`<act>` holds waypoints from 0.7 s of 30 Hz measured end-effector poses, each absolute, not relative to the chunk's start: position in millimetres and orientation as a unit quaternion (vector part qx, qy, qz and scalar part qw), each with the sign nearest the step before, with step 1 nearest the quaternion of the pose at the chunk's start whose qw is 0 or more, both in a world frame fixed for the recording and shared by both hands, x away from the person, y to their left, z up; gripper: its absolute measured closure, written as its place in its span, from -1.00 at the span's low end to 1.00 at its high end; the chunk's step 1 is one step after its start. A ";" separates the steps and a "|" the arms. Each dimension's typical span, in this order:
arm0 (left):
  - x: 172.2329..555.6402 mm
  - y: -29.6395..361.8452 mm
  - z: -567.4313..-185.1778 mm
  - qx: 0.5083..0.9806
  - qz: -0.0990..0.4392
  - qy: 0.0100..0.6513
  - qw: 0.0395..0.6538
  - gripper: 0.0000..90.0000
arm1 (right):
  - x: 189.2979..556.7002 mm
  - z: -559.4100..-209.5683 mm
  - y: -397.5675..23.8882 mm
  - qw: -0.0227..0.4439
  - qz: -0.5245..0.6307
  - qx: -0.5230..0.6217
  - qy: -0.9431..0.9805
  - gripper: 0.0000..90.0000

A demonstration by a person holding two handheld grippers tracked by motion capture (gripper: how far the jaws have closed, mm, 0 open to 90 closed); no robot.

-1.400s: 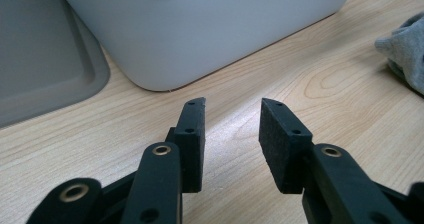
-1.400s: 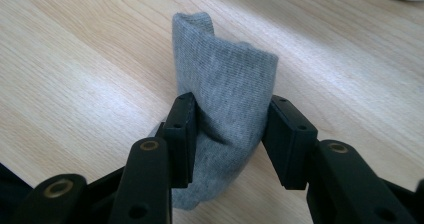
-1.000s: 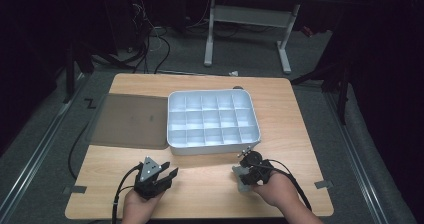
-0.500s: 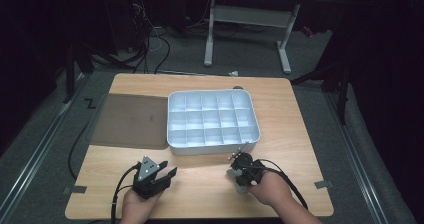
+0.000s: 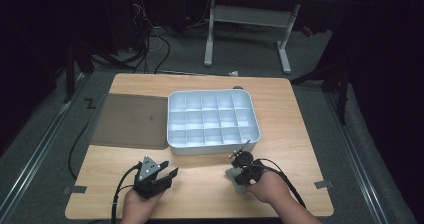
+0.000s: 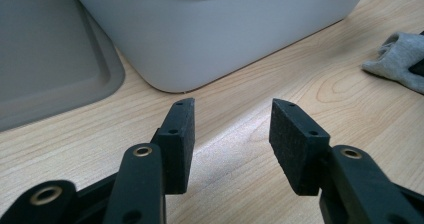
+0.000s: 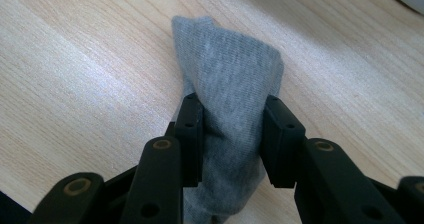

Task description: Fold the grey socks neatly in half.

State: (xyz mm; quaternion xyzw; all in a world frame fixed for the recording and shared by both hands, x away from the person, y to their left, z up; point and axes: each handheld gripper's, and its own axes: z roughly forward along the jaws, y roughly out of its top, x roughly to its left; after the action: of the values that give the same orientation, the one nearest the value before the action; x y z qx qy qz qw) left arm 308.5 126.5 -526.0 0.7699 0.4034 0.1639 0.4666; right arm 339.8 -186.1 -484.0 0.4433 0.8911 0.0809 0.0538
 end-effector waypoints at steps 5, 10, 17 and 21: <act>309.3 127.0 -527.0 0.770 0.161 0.404 0.467 0.20 | 342.2 -483.0 -185.2 0.041 0.066 0.465 0.882 0.46; 310.0 127.2 -528.4 0.771 0.158 0.402 0.468 0.19 | 341.8 -483.3 -184.9 0.044 0.069 0.450 0.889 0.57; 309.2 126.1 -527.4 0.772 0.163 0.392 0.473 0.19 | 343.3 -479.5 -190.1 0.034 0.082 0.449 0.889 0.61; 308.5 124.8 -527.3 0.773 0.165 0.390 0.472 0.19 | 345.1 -469.7 -199.2 0.044 0.083 0.457 0.884 0.61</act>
State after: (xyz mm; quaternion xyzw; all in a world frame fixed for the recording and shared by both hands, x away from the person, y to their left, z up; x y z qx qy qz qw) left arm 308.5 124.8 -527.3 0.7734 0.3898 0.1651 0.4718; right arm 345.1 -199.2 -469.7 0.4575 0.8843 0.0826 0.0442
